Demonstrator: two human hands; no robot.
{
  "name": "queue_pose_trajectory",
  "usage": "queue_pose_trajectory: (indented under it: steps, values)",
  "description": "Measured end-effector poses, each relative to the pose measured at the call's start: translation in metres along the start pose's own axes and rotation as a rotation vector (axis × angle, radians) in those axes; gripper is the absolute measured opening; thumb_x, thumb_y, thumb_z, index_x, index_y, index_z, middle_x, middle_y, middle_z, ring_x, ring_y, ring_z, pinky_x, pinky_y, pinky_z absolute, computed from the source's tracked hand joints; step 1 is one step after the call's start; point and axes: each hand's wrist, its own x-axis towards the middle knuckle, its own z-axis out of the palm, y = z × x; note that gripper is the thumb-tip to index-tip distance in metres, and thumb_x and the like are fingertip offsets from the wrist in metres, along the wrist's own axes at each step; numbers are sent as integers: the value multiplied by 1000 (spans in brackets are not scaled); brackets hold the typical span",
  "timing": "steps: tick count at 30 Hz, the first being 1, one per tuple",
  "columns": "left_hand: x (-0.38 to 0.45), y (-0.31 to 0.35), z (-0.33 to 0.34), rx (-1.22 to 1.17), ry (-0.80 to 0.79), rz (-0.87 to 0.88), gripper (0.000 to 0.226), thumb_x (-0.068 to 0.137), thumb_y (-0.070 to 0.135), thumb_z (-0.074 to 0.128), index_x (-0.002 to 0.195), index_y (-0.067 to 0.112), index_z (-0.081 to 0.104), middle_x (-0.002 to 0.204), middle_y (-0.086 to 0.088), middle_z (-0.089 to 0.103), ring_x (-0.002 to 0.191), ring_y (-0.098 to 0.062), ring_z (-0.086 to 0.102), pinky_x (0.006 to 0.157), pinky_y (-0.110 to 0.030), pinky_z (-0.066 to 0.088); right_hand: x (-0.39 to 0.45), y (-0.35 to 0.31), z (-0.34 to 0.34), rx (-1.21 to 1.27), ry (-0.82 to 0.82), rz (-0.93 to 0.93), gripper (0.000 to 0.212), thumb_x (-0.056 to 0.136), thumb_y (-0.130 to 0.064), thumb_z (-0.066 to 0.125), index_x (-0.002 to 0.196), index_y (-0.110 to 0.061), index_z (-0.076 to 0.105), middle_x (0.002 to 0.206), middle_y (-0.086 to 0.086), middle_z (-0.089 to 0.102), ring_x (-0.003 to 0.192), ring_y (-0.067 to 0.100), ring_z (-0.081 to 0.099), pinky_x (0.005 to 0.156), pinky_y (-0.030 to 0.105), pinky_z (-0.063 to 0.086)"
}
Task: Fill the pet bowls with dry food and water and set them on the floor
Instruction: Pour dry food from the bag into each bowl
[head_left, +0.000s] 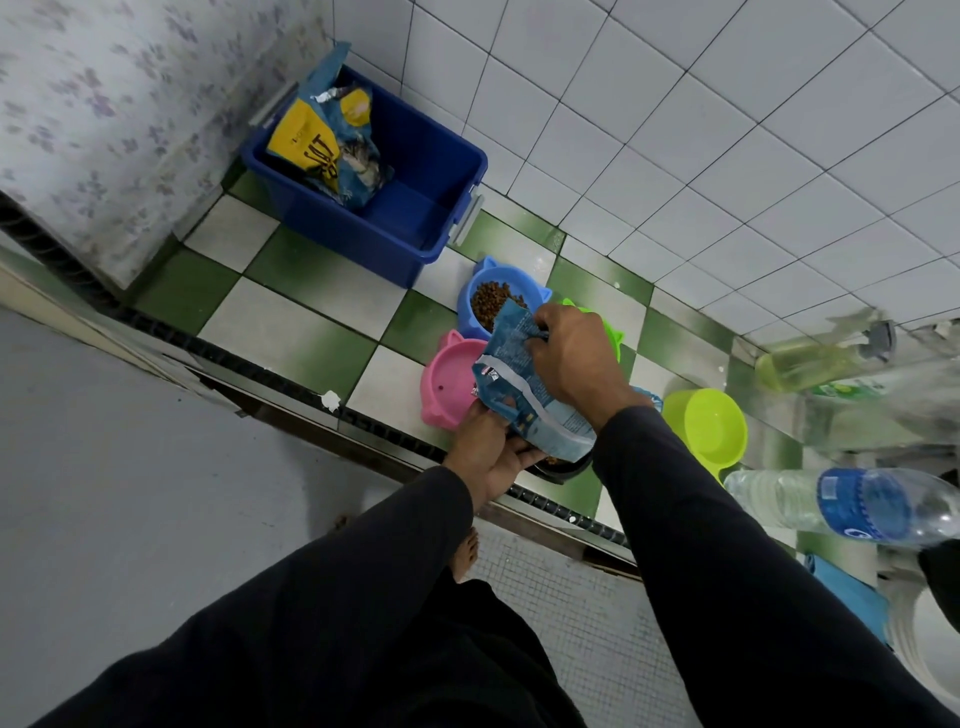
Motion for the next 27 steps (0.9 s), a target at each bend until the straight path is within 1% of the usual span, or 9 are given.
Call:
queue_pose_trajectory:
  steps: [3, 7, 10, 13, 15, 18, 21, 24, 27]
  values:
    - [-3, 1, 1, -8, -1, -8, 29, 107, 15, 49, 134, 18, 58, 124, -16, 72, 114, -36, 70, 95, -55, 57, 0, -1, 0, -2, -5, 8, 18, 98, -15, 61, 113, -8, 67, 107, 12, 69, 79, 22, 51, 69, 26, 38]
    - [-8, 1, 3, -17, 13, -38, 25, 107, 16, 50, 129, 15, 62, 121, -16, 73, 107, -32, 72, 88, -49, 60, 1, -3, 0, -21, -5, 10, 20, 98, -16, 61, 115, -8, 68, 106, 12, 68, 78, 22, 48, 68, 25, 36]
    - [-9, 0, 5, -35, 32, -68, 24, 107, 16, 50, 126, 12, 64, 123, -17, 72, 113, -34, 70, 89, -49, 60, 1, -5, 1, -24, -3, 11, 21, 98, -15, 62, 116, -8, 68, 106, 13, 69, 76, 22, 48, 66, 25, 35]
    - [-9, 0, 7, -54, 51, -92, 26, 107, 18, 50, 129, 11, 61, 127, -17, 69, 118, -34, 66, 92, -49, 58, 1, -5, 4, -12, -8, 4, 20, 98, -15, 61, 116, -7, 67, 105, 12, 68, 76, 21, 49, 58, 22, 34]
    - [-10, 1, 8, -64, 54, -102, 24, 108, 20, 49, 128, 12, 60, 128, -16, 68, 118, -34, 65, 90, -48, 58, 1, -4, 6, -5, 2, 6, 18, 98, -14, 61, 114, -7, 67, 103, 12, 68, 75, 21, 50, 51, 20, 30]
    - [-11, 0, 8, -68, 48, -125, 21, 108, 21, 49, 122, 13, 62, 122, -14, 70, 111, -32, 67, 84, -46, 57, 1, -2, 6, -26, 11, 9, 17, 98, -15, 61, 112, -7, 67, 96, 9, 64, 75, 21, 51, 54, 22, 33]
    - [-10, -2, 7, -62, 40, -150, 21, 107, 20, 48, 120, 12, 62, 127, -15, 68, 113, -32, 66, 85, -47, 56, 1, 1, 5, -44, 15, 9, 15, 97, -14, 60, 109, -7, 67, 90, 5, 58, 74, 21, 48, 48, 19, 26]
    - [-10, -3, 9, -53, 35, -155, 20, 107, 21, 49, 118, 12, 62, 127, -16, 68, 114, -33, 66, 87, -48, 55, 1, 5, 6, -34, 20, 38, 13, 96, -13, 60, 106, -8, 67, 87, 5, 57, 72, 23, 49, 47, 19, 25]
    - [-11, -5, 10, -32, 38, -159, 19, 106, 24, 51, 117, 14, 63, 127, -16, 68, 113, -33, 66, 88, -49, 54, 0, 9, 6, -19, 13, 52, 14, 96, -12, 60, 106, -8, 67, 89, 7, 61, 74, 24, 52, 51, 24, 32]
